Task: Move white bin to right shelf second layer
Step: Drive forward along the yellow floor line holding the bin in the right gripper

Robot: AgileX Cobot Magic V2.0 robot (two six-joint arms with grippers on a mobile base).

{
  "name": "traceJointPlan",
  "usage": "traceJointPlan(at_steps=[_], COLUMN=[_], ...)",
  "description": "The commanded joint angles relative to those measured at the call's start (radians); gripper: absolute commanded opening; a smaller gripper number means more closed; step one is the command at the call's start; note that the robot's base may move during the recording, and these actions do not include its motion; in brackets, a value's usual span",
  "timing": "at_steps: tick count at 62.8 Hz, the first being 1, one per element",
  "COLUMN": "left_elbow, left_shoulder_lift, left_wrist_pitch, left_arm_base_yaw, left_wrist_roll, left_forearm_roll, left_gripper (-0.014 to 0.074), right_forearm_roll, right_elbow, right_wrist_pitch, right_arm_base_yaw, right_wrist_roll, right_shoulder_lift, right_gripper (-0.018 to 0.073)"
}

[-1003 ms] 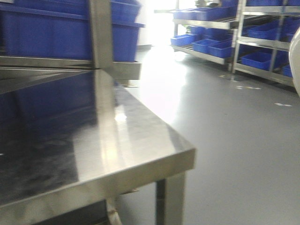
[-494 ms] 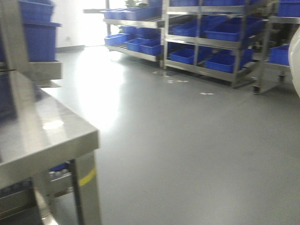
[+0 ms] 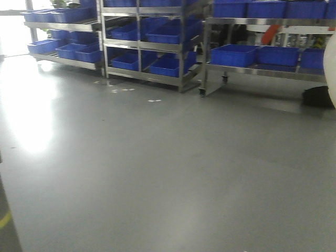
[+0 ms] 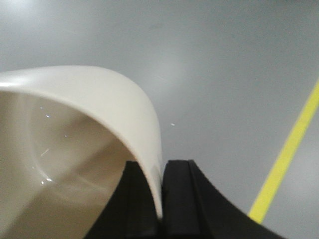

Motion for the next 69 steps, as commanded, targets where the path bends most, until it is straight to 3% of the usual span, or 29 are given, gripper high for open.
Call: traceJointPlan(at_steps=[1, 69], left_elbow=[0.037, 0.037], left_shoulder_lift=[-0.013, -0.013], left_wrist_pitch=[-0.084, -0.084], left_arm_base_yaw=[-0.008, -0.008], left_wrist_roll=[-0.003, -0.003], left_forearm_roll=[-0.006, -0.006], left_gripper=[0.0085, 0.0085], right_forearm_roll=[-0.003, -0.003], right_elbow=[-0.029, -0.029], right_wrist_pitch=[-0.094, -0.093], right_arm_base_yaw=[-0.006, -0.006], right_wrist_roll=[-0.002, -0.002], right_shoulder_lift=[-0.001, -0.001], right_gripper=[0.0055, 0.0055])
